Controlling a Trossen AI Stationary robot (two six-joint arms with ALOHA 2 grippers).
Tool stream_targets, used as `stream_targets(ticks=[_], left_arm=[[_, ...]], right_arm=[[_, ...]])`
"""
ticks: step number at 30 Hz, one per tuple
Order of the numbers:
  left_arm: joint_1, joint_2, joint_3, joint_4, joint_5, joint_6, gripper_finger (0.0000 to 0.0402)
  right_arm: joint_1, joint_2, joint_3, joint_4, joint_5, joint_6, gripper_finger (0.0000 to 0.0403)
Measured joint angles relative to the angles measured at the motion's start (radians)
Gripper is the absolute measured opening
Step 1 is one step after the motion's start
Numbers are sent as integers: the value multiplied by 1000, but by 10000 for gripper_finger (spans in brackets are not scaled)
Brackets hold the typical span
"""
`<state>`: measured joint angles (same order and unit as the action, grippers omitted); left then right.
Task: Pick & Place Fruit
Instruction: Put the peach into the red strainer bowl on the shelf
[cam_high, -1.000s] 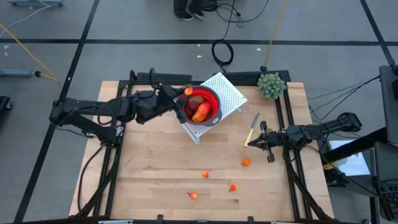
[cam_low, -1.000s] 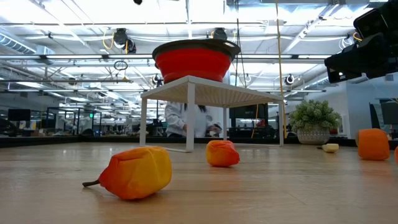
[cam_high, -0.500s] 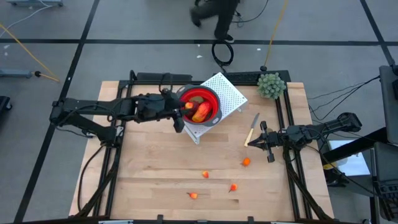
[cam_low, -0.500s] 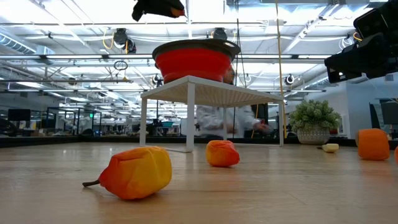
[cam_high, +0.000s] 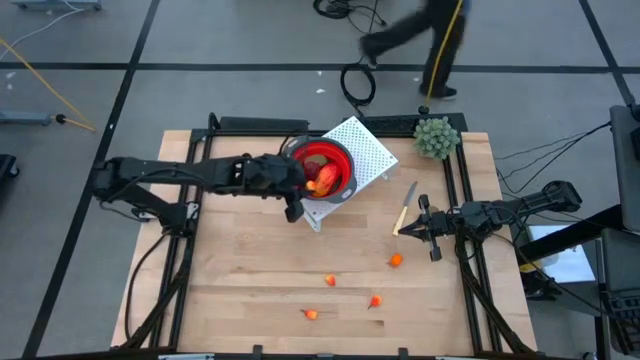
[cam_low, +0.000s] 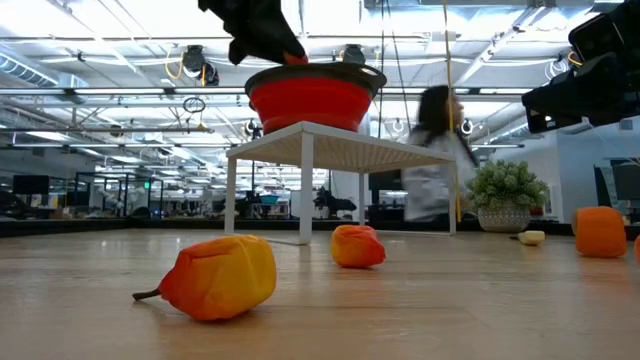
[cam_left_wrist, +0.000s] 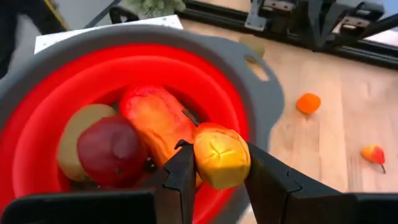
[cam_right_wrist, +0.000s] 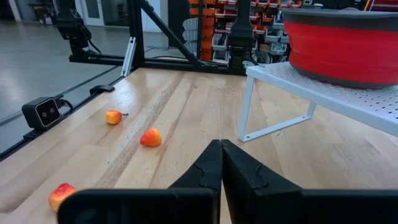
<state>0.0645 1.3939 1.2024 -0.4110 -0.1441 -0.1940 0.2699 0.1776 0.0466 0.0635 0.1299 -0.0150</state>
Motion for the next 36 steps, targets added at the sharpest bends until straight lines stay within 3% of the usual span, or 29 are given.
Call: stream_targets(ticks=[10, 20, 28, 36], left_arm=[[80, 24, 0, -20, 108, -6, 113], [94, 41, 0, -24, 170, 21, 113], [102, 49, 0, -19, 173, 30, 113], [121, 49, 0, -21, 173, -52, 113]], right_arm=[[0, 0, 0, 0, 0, 3, 0], [0, 0, 0, 0, 0, 3, 0], [0, 0, 0, 0, 0, 3, 0], [0, 0, 0, 0, 0, 1, 0]])
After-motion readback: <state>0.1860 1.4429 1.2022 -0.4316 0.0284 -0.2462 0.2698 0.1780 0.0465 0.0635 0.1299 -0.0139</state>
